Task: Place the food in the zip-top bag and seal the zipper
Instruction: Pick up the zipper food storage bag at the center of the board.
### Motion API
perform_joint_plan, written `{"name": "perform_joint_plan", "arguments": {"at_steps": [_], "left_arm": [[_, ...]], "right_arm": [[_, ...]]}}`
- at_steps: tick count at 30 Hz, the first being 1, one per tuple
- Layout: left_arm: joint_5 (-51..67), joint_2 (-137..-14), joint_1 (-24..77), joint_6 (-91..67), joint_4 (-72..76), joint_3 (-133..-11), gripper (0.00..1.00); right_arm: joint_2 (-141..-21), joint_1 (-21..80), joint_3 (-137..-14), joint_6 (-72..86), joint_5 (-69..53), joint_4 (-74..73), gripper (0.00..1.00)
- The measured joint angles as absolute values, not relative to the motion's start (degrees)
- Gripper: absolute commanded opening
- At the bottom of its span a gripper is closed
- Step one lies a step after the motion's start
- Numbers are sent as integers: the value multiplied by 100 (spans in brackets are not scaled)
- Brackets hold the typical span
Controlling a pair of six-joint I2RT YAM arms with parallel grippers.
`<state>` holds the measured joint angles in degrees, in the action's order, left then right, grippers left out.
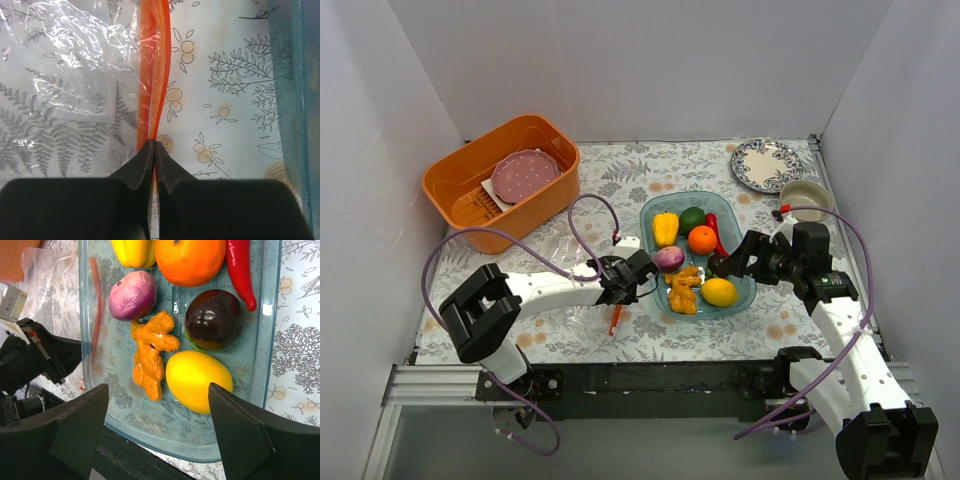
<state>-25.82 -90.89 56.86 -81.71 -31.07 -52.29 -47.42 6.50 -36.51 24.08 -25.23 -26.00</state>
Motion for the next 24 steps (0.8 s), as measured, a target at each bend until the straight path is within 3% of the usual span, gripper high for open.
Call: {"name": "perform_joint_plan", "arguments": {"at_steps": [17, 24], "left_arm": [[-2683, -8272, 5686, -8361, -3441, -5334, 0], [-2569, -7658, 5686, -8372, -3583, -5570, 0]], "right_arm": [[-4842, 661, -3570, 2604, -3028, -2252, 85], [-5245, 1192, -3575, 2847, -3293, -1634, 83]]}}
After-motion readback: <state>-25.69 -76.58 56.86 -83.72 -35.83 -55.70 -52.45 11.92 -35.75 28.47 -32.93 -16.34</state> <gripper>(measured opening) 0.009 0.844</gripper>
